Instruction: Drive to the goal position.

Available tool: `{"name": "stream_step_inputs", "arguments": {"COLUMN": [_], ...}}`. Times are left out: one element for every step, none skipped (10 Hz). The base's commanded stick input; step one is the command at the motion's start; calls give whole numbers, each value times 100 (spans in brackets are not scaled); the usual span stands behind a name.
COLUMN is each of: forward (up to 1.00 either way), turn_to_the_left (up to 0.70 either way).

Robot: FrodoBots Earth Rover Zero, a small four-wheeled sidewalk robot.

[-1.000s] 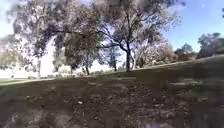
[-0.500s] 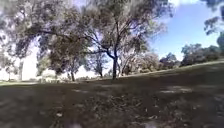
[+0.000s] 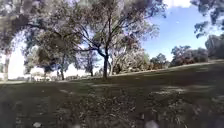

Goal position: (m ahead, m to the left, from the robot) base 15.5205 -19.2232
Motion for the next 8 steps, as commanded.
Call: {"name": "stream_step_inputs", "arguments": {"forward": [70, 70, 70, 70, 70, 70, 70, 70], "turn_to_the_left": [-35, -35, -35, -35, -35, -35, -35, -35]}}
